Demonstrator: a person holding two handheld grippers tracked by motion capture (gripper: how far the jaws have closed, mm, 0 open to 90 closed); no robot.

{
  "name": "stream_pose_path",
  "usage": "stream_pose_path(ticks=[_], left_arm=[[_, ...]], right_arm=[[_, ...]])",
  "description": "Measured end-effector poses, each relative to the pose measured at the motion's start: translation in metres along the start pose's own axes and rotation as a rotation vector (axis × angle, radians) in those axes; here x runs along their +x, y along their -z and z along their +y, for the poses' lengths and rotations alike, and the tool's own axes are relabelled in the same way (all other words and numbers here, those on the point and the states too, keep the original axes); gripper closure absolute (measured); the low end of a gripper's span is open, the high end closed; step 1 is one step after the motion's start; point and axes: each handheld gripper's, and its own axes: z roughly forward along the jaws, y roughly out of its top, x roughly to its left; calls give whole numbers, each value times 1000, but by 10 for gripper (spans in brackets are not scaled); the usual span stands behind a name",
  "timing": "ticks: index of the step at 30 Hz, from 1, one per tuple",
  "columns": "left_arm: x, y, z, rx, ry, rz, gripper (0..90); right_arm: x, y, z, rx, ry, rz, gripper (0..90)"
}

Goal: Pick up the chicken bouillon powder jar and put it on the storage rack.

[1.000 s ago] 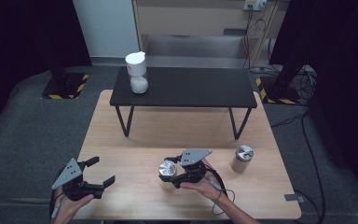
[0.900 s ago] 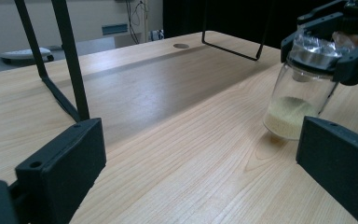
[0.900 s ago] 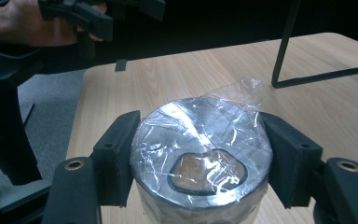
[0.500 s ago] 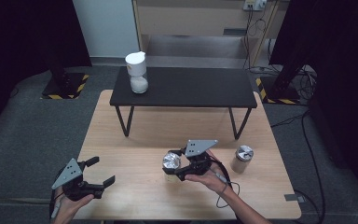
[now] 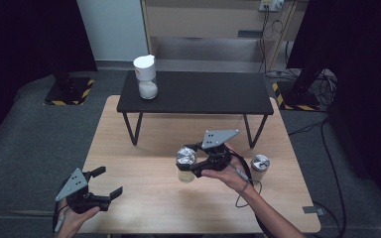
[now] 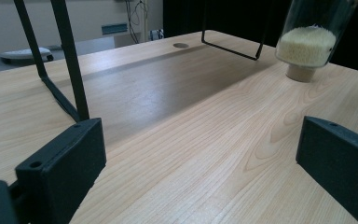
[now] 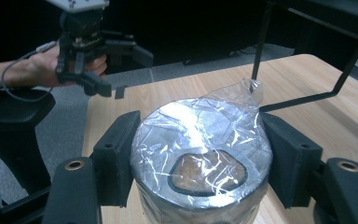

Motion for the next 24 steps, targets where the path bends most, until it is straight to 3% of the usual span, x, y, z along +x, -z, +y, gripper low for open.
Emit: stream_pose_path(ticks=[9,15,24], left_arm=[[0,0,0,-1,1,0,3],[0,0,0,-2,2,1,3],[0,0,0,0,-1,0,3]], right_arm=[[-4,11,20,-6,-4,-8,350],[-4,20,39,-9,4,-38,350],[-11,29,62,-11,-22,-73,350]])
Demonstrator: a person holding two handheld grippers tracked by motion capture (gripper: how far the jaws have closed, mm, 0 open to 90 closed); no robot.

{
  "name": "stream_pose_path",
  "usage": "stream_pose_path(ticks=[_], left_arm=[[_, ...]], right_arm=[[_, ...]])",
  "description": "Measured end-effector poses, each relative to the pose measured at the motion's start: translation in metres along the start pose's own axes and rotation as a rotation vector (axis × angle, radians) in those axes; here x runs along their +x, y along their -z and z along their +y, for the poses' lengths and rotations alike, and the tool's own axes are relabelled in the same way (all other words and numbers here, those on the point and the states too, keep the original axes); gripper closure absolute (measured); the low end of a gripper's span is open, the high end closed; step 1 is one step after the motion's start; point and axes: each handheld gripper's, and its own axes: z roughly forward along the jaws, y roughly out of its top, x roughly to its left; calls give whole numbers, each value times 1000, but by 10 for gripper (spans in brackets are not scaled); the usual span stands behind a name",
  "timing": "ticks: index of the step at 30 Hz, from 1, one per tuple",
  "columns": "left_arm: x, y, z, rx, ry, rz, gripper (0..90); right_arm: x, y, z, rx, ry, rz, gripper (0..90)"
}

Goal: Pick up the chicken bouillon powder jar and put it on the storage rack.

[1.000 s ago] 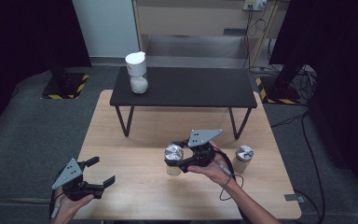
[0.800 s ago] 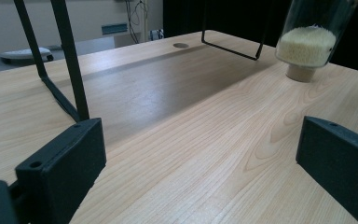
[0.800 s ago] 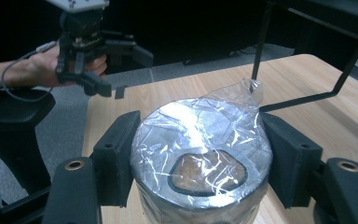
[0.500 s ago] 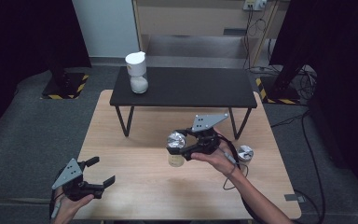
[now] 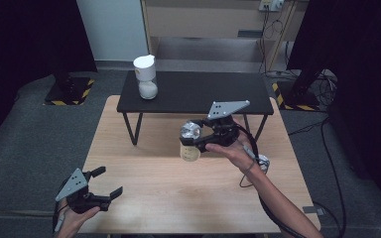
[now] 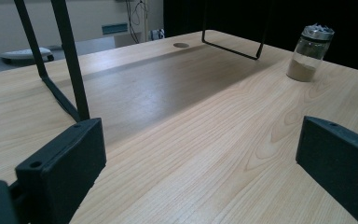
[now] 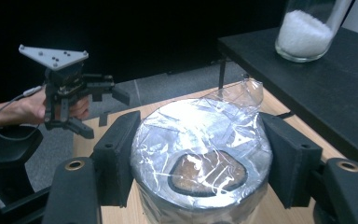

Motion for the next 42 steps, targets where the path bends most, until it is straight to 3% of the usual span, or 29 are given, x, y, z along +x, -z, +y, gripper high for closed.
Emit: stream_pose_path(ticks=[21,42], left_arm=[[1,0,-1,-2,5,-1,3],[2,0,-1,-7,12,-4,4]], right_arm=[[-13,6,43,5,-15,-100,350],[-34,-4,76,9,-42,-214,350]])
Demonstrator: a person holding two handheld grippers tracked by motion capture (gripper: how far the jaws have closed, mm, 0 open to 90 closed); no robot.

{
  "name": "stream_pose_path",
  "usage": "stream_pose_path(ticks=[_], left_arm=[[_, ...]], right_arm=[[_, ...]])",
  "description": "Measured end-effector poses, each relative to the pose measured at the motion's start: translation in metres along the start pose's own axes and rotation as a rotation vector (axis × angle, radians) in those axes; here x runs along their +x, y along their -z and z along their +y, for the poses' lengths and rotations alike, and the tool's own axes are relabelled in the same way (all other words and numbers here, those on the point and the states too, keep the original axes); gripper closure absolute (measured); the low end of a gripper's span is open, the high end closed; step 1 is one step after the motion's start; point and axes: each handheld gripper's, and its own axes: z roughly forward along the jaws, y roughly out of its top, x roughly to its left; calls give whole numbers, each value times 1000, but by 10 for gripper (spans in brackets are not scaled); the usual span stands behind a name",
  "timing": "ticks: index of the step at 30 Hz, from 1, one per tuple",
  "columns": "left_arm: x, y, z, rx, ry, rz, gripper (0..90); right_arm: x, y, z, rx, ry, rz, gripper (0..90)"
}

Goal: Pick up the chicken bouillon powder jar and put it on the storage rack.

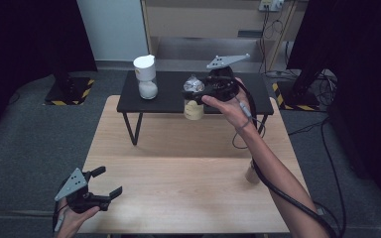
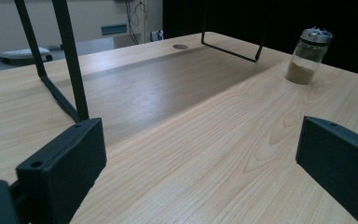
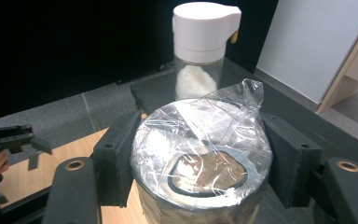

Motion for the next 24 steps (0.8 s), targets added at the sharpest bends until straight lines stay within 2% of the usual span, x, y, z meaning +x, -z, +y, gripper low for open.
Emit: stream_pose_path(ticks=[10,18,24], left_arm=[[0,0,0,-2,3,0,4],[1,1,-1,-5,4,-2,5],[1,1,-1,-6,3,-3,5]], right_arm=[[-5,-11,9,-4,-9,-58,350],[-15,-25,10,-29,-49,-108,350],[-19,-32,10,-31,-61,-142,350]])
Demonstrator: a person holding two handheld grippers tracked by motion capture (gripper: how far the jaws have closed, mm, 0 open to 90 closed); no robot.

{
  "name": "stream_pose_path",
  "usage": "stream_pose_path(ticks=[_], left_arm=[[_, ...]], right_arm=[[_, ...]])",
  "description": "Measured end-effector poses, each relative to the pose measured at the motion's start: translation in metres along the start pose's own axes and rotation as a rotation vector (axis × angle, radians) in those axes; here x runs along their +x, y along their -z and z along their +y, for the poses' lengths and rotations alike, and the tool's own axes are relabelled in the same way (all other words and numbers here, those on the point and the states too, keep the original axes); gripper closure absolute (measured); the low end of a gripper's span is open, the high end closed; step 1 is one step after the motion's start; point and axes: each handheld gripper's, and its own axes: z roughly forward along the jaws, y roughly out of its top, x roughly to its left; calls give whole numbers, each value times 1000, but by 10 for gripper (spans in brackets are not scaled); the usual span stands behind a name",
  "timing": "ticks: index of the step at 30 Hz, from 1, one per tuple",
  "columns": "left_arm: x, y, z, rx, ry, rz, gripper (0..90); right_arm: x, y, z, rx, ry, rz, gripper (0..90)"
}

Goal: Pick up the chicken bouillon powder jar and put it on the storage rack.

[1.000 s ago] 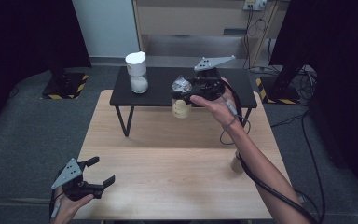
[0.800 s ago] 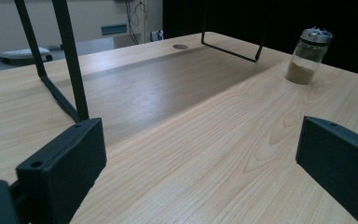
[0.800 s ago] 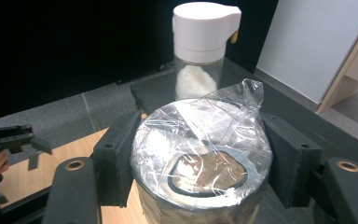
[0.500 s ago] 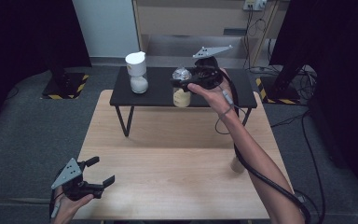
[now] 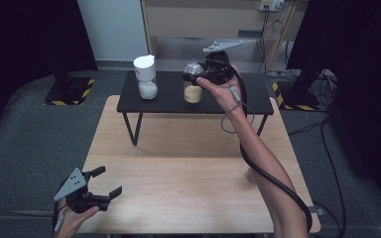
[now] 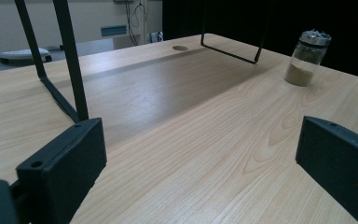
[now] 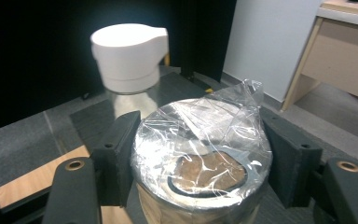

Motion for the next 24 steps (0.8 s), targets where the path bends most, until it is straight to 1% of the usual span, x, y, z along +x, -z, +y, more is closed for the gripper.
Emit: stream_pose_path(ticks=[1,5,9,13,24], left_arm=[[0,0,0,0,0,-1,5],[0,0,0,-1,0,-1,5],[0,0,0,-1,-1,-2,5],[0,0,0,0,0,-2,5],[0,0,0,0,-1,-1,6]], right_arm=[[-1,-1,0,2,-6,-4,350],[0,-6,1,7,7,-36,349],[-2,-11,-1,8,-1,-47,350],[-5,-14,-4,11,-15,-50,350],[-9,-19,-10,13,-29,-51,349]])
